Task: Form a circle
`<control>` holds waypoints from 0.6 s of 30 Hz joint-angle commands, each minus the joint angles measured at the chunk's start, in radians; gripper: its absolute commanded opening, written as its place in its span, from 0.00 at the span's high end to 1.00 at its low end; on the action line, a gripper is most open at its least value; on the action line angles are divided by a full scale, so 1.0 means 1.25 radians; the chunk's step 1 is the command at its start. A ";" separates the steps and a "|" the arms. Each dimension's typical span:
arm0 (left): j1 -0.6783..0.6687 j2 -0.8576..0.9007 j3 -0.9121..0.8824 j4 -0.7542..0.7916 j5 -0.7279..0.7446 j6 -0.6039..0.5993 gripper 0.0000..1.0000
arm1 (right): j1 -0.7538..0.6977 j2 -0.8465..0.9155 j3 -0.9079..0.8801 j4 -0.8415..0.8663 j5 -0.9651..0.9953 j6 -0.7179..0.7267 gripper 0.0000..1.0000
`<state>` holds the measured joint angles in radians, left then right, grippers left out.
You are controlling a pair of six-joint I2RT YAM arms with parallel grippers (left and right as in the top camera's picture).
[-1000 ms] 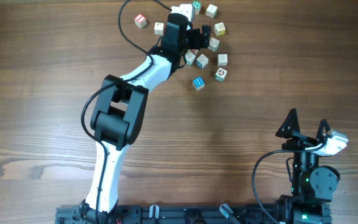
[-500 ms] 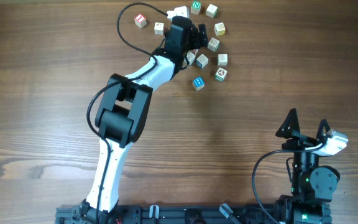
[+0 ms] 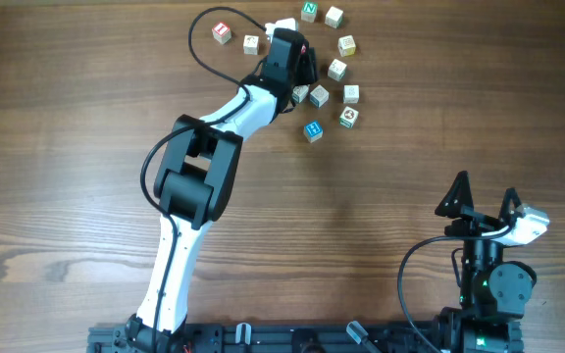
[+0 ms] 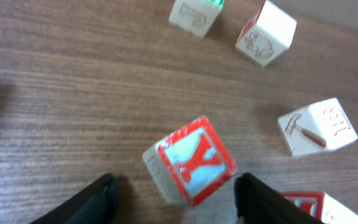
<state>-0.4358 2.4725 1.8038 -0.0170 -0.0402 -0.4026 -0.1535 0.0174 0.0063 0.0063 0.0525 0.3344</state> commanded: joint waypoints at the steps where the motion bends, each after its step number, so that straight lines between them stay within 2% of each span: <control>1: 0.002 0.022 0.060 -0.057 -0.005 0.047 0.46 | -0.002 -0.006 -0.001 0.004 -0.007 -0.014 0.00; 3: 0.002 0.021 0.090 -0.084 -0.005 0.048 0.50 | -0.002 -0.006 -0.001 0.004 -0.007 -0.013 0.00; 5: 0.002 0.021 0.109 -0.096 -0.005 0.047 0.59 | -0.002 -0.006 -0.001 0.004 -0.007 -0.013 0.00; 9: 0.002 0.018 0.115 -0.098 -0.005 0.047 0.61 | -0.002 -0.006 -0.001 0.004 -0.007 -0.013 0.00; 10: 0.002 0.018 0.115 -0.098 -0.005 0.047 0.54 | -0.002 -0.006 -0.001 0.004 -0.007 -0.013 0.00; 11: 0.002 0.018 0.115 -0.096 -0.006 0.046 0.38 | -0.002 -0.006 -0.001 0.004 -0.007 -0.014 0.00; 12: 0.002 0.018 0.115 -0.089 -0.005 0.040 0.28 | -0.002 -0.006 -0.001 0.004 -0.007 -0.013 0.00; 14: 0.002 0.018 0.115 -0.063 -0.010 0.020 0.18 | -0.002 -0.006 -0.001 0.004 -0.007 -0.013 0.00; 18: -0.001 0.020 0.115 0.001 -0.036 -0.065 0.09 | -0.002 -0.006 -0.001 0.004 -0.007 -0.013 0.00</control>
<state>-0.4358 2.4779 1.9289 -0.0536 -0.0486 -0.4015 -0.1535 0.0174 0.0063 0.0063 0.0521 0.3340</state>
